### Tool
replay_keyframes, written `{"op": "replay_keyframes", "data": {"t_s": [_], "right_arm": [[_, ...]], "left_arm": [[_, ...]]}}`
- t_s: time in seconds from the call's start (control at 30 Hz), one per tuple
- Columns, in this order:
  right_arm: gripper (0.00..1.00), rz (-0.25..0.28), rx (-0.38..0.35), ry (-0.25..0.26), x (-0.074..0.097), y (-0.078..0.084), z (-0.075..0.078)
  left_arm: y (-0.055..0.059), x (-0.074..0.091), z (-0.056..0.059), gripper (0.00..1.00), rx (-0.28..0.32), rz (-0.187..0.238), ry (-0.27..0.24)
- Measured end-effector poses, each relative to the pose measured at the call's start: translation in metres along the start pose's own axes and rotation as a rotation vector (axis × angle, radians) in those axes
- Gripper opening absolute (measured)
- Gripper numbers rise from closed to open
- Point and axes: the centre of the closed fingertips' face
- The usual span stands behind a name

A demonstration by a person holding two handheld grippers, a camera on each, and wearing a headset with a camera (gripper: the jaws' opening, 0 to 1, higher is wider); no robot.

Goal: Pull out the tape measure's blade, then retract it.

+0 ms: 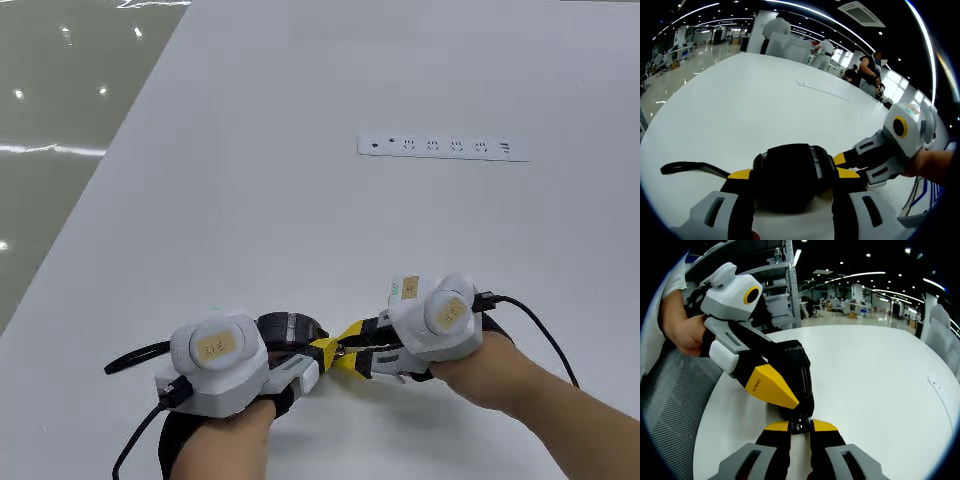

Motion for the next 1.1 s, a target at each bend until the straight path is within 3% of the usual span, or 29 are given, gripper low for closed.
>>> {"op": "replay_keyframes", "data": {"t_s": [0.37, 0.5, 0.6, 0.77, 0.93, 1.1], "right_arm": [[0.15, 0.004, -0.040, 0.005, 0.000, 0.001, -0.002], [0.25, 0.009, -0.094, 0.013, 0.003, 0.000, -0.002], [0.29, 0.005, -0.094, 0.027, 0.004, 0.002, 0.001], [0.29, 0.011, -0.098, 0.038, 0.007, 0.000, 0.002], [0.32, 0.049, -0.135, 0.061, 0.015, -0.007, 0.001], [0.35, 0.063, -0.165, 0.087, 0.020, -0.003, -0.001]], "left_arm": [[0.000, 0.001, 0.001, 0.60, -0.009, 0.010, 0.007], [0.000, 0.001, 0.002, 0.60, -0.011, 0.003, 0.018], [-0.001, 0.003, 0.002, 0.60, -0.018, 0.002, 0.020], [-0.003, 0.006, 0.001, 0.60, -0.040, 0.012, 0.016], [-0.004, 0.013, -0.002, 0.63, -0.042, 0.025, 0.028], [0.000, 0.017, -0.004, 0.63, -0.091, 0.017, 0.033]]}}
Point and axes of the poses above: the centre of the closed fingertips' face, and the gripper's own axes: x roughly backward along the fingers, z roughly to its right, y roughly out of its underside, and after that the axes turned 3 degrees about -z, right-handed
